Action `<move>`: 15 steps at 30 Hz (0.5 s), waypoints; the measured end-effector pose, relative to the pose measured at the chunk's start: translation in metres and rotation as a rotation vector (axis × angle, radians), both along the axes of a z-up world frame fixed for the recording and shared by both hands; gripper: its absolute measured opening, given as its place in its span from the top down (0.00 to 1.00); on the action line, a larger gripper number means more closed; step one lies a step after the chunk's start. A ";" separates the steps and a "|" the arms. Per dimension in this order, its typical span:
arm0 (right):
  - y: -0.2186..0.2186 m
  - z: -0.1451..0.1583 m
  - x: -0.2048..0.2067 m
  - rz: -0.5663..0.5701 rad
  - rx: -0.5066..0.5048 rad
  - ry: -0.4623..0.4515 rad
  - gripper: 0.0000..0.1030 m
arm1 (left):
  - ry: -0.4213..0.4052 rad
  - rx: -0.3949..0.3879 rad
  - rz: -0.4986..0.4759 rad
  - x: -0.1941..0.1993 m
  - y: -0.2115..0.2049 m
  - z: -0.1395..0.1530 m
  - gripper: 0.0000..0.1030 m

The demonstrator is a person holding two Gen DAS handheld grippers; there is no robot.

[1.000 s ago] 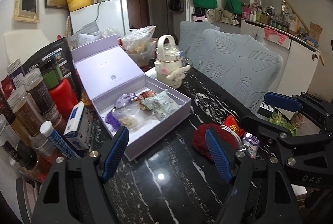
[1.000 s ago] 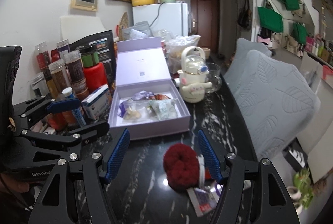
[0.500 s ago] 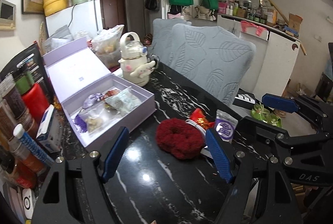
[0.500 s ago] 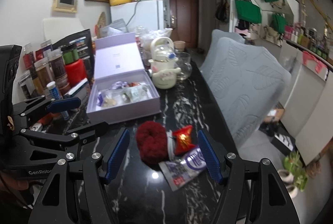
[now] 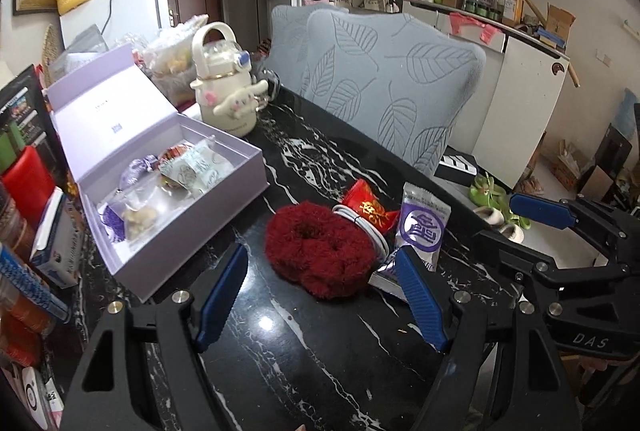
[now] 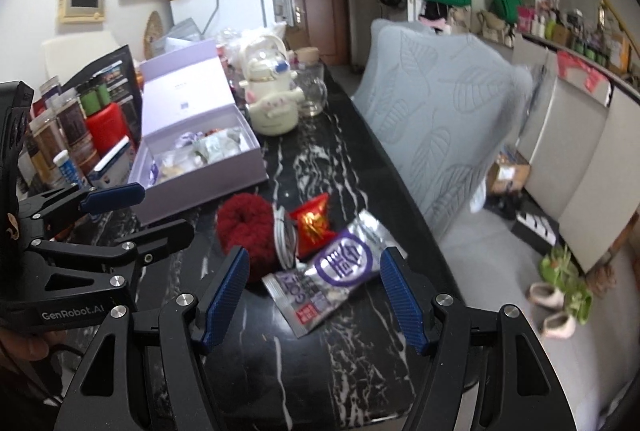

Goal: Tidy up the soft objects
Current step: 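Grasp the red scrunchie with left tool while right tool grasps the silver-purple snack bag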

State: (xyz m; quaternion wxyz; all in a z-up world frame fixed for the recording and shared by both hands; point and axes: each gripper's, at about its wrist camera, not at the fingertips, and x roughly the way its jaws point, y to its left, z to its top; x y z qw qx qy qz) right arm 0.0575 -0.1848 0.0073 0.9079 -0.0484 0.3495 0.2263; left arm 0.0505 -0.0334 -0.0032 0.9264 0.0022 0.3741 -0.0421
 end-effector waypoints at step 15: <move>-0.004 -0.051 0.032 -0.071 0.006 0.157 0.30 | 0.129 -0.105 -0.002 0.035 0.013 -0.050 0.26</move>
